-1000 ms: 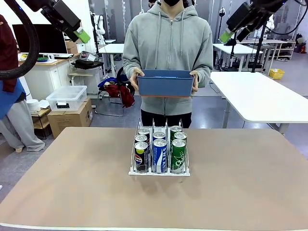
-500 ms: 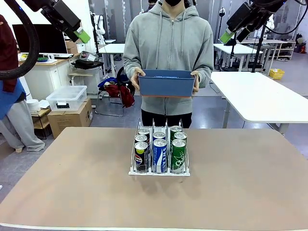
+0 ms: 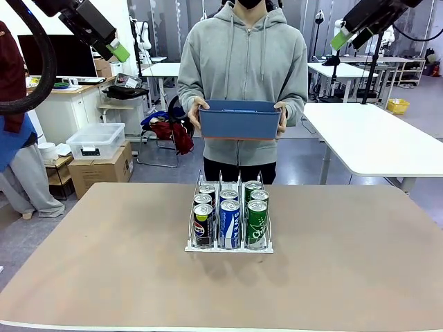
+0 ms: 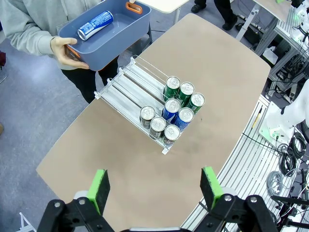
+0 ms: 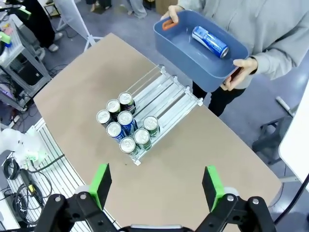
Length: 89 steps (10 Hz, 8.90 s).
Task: Fill the beverage cans into the dispenser.
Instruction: Pick up the Ionic drink handed by the human.
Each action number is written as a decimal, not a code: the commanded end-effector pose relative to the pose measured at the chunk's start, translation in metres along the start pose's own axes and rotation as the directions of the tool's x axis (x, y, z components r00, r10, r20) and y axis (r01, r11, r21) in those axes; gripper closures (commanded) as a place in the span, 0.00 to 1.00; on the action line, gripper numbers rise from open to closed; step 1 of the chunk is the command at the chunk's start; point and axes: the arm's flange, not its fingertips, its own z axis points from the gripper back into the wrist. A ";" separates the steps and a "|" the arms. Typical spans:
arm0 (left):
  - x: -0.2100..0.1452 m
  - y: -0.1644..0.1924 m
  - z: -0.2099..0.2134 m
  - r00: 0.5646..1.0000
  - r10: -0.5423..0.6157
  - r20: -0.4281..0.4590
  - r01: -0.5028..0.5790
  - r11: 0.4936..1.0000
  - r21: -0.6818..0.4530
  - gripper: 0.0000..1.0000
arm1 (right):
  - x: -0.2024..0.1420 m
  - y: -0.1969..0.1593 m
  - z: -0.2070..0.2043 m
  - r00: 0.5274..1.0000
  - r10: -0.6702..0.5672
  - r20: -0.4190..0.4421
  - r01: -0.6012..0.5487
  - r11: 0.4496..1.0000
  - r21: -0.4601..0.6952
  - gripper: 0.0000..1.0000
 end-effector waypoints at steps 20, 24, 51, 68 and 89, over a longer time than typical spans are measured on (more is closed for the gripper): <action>-0.002 0.001 0.000 1.000 0.000 0.001 0.000 1.000 -0.016 0.00 | -0.004 -0.004 0.005 1.000 0.003 0.019 -0.003 1.000 0.015 0.00; -0.002 0.001 0.000 1.000 0.000 0.001 0.000 1.000 -0.016 0.00 | -0.004 -0.004 0.005 1.000 0.003 0.019 -0.003 1.000 0.015 0.00; 0.010 0.039 -0.089 0.982 -0.086 0.166 0.066 0.991 0.120 0.00 | -0.004 -0.004 0.005 1.000 0.003 0.019 -0.003 1.000 0.015 0.00; 0.016 0.060 -0.123 0.984 -0.071 0.163 0.046 0.987 0.152 0.00 | -0.004 -0.004 0.005 1.000 0.003 0.019 -0.003 1.000 0.015 0.00; 0.022 0.061 -0.119 0.992 -0.060 0.110 0.039 0.982 0.183 1.00 | -0.004 -0.004 0.005 1.000 0.003 0.019 -0.003 1.000 0.015 0.00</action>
